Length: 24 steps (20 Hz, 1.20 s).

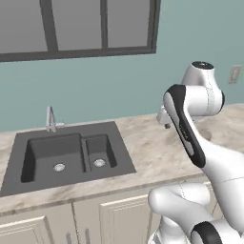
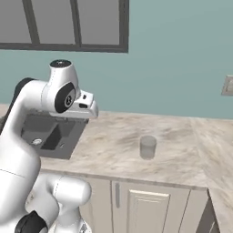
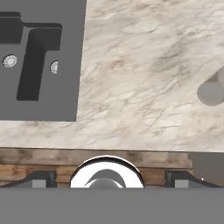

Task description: Move the glass cup from next to the sink to the open cabinet. Then, move the bowl with the lime to the fridge to clear the area for faucet cleaning.

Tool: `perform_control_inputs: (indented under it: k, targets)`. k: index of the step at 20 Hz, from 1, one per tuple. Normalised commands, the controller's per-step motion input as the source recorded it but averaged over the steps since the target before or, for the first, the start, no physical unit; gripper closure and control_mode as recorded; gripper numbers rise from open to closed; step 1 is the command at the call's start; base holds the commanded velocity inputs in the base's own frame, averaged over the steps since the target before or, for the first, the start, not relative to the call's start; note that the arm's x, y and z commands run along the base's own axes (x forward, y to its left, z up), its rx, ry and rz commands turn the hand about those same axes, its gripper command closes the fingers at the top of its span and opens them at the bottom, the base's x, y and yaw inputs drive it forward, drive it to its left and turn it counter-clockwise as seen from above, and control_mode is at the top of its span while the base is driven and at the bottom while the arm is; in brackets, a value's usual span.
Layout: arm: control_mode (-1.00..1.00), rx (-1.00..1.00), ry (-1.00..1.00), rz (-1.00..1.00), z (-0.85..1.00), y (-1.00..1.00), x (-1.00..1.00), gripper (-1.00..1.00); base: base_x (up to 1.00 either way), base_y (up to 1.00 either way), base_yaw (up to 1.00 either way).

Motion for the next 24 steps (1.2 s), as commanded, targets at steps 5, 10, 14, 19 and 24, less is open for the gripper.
perform_control_inputs:
  k: [5, 10, 14, 19, 24]
  targets:
    - [1.0, 0.0, 0.0, 0.0, 0.0, 0.0, 0.0, -1.0, 0.02, -1.0, -0.04]
    - [1.0, 0.0, 0.0, 0.0, 0.0, 0.0, 0.0, -1.0, 0.27, -0.84, 0.04]
    - [-1.0, 0.01, 0.0, 0.1, -0.3, -0.39, 0.38, -1.0, 0.14, -0.12, 0.03]
    - [-1.0, 0.08, 0.05, 0.11, -0.55, -0.13, 0.8, -1.0, 0.0, 0.0, 0.0]
    - [-1.0, 0.09, 0.01, 0.13, -0.45, 0.08, 0.42, -1.0, 0.0, 0.0, 0.0]
